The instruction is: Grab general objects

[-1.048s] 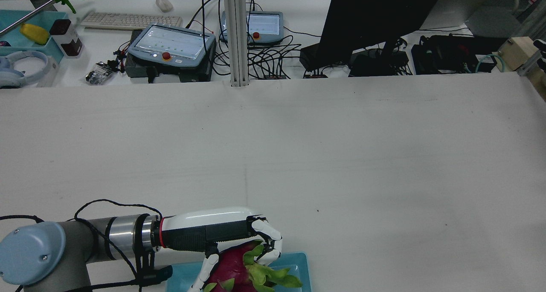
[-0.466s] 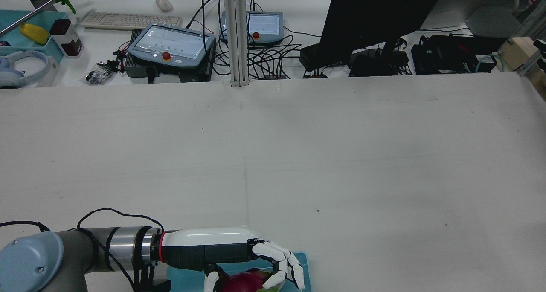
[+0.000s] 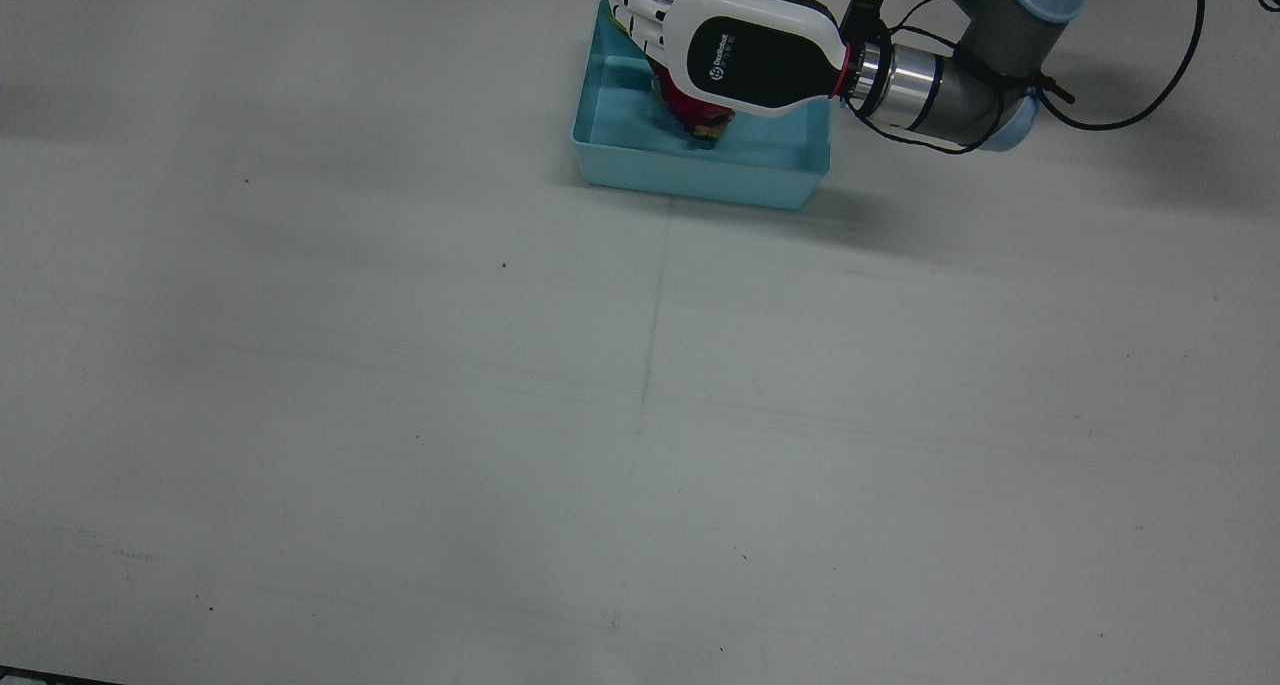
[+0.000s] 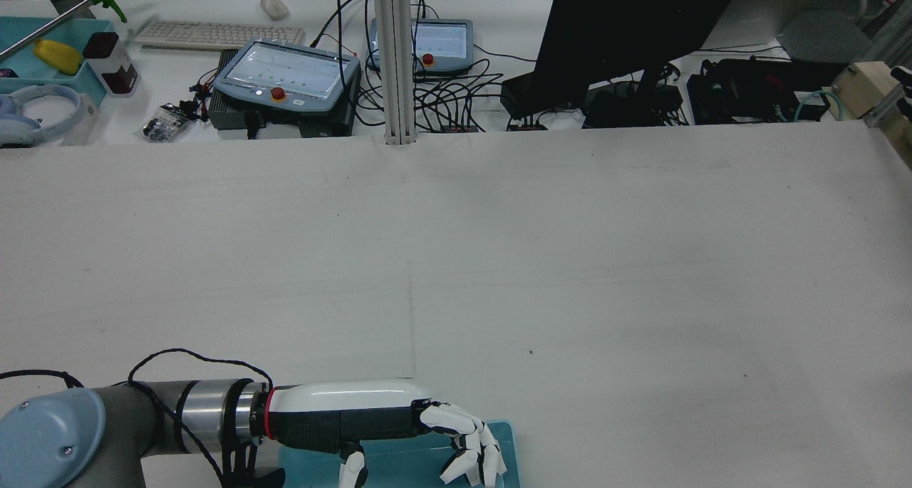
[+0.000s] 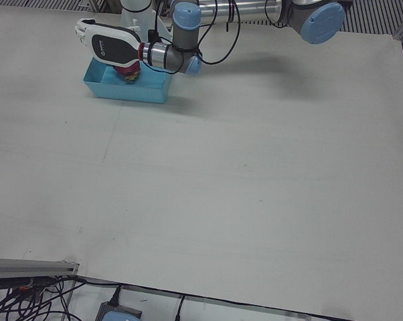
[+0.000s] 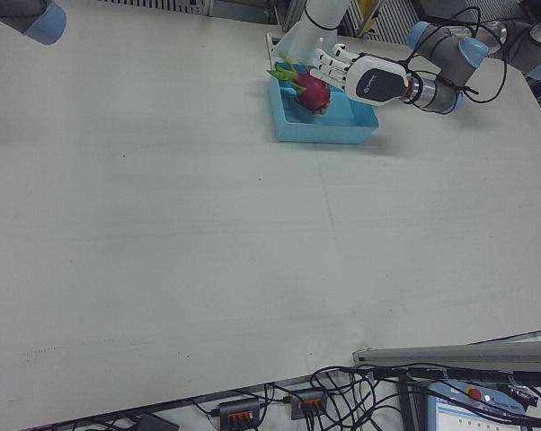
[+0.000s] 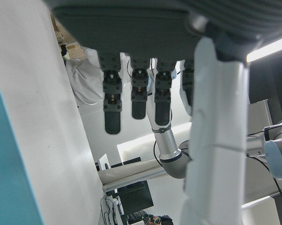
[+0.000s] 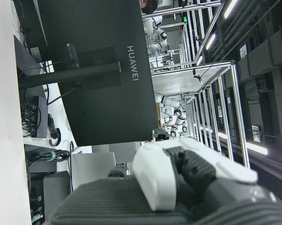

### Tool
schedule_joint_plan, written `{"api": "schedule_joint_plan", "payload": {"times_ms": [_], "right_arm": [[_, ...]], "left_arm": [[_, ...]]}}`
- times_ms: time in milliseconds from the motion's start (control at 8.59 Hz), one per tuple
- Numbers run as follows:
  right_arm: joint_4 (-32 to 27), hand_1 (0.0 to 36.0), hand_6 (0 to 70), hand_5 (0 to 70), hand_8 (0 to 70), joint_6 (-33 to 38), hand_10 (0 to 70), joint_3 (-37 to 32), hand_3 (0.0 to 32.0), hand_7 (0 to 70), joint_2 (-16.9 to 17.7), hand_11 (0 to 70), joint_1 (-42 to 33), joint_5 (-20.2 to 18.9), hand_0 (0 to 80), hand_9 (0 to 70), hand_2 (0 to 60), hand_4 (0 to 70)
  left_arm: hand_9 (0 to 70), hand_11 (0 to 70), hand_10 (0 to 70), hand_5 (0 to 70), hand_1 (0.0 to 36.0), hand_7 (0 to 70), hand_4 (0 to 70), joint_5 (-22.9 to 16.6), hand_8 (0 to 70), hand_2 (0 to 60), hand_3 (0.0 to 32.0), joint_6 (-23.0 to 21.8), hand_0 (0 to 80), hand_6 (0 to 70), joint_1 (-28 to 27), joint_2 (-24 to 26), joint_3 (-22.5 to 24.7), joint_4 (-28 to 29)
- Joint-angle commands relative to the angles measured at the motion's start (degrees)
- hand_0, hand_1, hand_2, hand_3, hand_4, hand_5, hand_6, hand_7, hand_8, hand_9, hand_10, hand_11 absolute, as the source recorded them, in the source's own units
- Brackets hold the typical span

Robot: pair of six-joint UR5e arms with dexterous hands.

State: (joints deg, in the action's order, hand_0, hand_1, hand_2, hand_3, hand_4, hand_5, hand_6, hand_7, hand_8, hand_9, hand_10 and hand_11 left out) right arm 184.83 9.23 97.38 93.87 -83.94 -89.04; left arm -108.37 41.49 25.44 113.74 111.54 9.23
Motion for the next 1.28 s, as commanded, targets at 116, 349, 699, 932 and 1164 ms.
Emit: {"api": "schedule_joint_plan", "payload": {"times_ms": [116, 349, 699, 932, 1164], "right_arm": [[0.0, 0.0, 0.0, 0.0, 0.0, 0.0, 0.0, 0.0, 0.0, 0.0, 0.0, 0.0, 0.0, 0.0, 0.0, 0.0, 0.0, 0.0], [0.0, 0.0, 0.0, 0.0, 0.0, 0.0, 0.0, 0.0, 0.0, 0.0, 0.0, 0.0, 0.0, 0.0, 0.0, 0.0, 0.0, 0.0], [0.0, 0.0, 0.0, 0.0, 0.0, 0.0, 0.0, 0.1, 0.0, 0.0, 0.0, 0.0, 0.0, 0.0, 0.0, 0.0, 0.0, 0.0], [0.1, 0.0, 0.0, 0.0, 0.0, 0.0, 0.0, 0.1, 0.0, 0.0, 0.0, 0.0, 0.0, 0.0, 0.0, 0.0, 0.0, 0.0], [0.1, 0.0, 0.0, 0.0, 0.0, 0.0, 0.0, 0.1, 0.0, 0.0, 0.0, 0.0, -0.1, 0.1, 0.0, 0.0, 0.0, 0.0]], "left_arm": [[29.9, 34.9, 21.5, 70.0, 36.0, 43.8, 9.6, 0.5, 28.1, 60.0, 0.0, -0.5, 67.9, 26.0, 7.7, -0.2, -4.1, -4.4], [38.8, 36.6, 23.3, 70.0, 33.3, 60.8, 17.1, 0.4, 33.6, 60.0, 0.0, -0.6, 63.4, 36.8, 18.5, -0.1, -10.5, -4.6], [52.4, 46.0, 30.8, 70.0, 26.6, 70.0, 24.2, 0.4, 45.0, 50.2, 0.0, -0.6, 61.1, 50.4, 35.2, 0.0, -21.6, -1.8], [55.1, 46.3, 31.2, 70.0, 24.0, 70.0, 22.7, 0.7, 46.8, 47.6, 0.0, -0.6, 58.3, 49.5, 43.3, 0.3, -31.6, 2.7], [57.4, 46.8, 31.7, 70.0, 22.9, 70.0, 23.7, 1.0, 48.8, 47.5, 0.0, -0.1, 57.4, 51.1, 46.7, 0.2, -39.3, 7.4]]}}
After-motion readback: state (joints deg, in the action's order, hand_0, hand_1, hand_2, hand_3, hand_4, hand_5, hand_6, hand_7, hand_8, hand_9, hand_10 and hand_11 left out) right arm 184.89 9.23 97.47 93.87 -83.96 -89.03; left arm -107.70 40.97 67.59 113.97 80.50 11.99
